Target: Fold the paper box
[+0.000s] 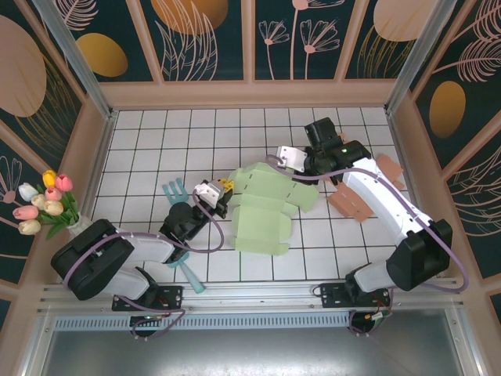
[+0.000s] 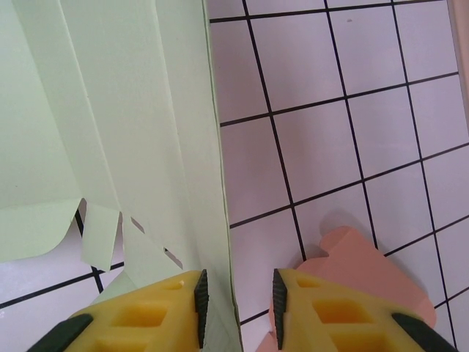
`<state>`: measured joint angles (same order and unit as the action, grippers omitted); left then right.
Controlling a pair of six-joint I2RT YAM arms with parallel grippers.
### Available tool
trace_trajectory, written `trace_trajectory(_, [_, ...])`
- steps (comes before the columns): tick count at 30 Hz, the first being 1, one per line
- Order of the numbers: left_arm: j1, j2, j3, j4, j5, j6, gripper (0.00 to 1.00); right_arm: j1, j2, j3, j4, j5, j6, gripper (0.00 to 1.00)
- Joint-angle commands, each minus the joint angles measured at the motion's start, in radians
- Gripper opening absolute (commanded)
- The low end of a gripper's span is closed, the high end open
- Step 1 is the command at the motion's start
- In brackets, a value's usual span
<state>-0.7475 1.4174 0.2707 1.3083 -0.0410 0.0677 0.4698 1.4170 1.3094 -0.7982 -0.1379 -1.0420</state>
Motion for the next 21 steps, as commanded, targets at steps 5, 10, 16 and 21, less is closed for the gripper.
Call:
trace_trajectory(5, [-0.004,-0.033,-0.013,0.045,0.023,0.002,0.00,-0.007,-0.007,-0.032,-0.019,-0.040,-0.014,0.29])
trace_trajectory(10, [-0.003,-0.035,-0.012,0.040,0.008,0.001,0.00,-0.003,-0.003,-0.030,-0.026,-0.038,-0.017,0.17])
trace_trajectory(16, [-0.004,-0.068,0.012,-0.024,-0.110,-0.060,0.04,0.008,-0.001,-0.011,-0.044,-0.008,-0.029,0.00])
trace_trajectory(21, [-0.004,-0.176,0.071,-0.258,-0.422,-0.279,0.29,0.011,0.014,0.011,-0.040,0.046,-0.025,0.00])
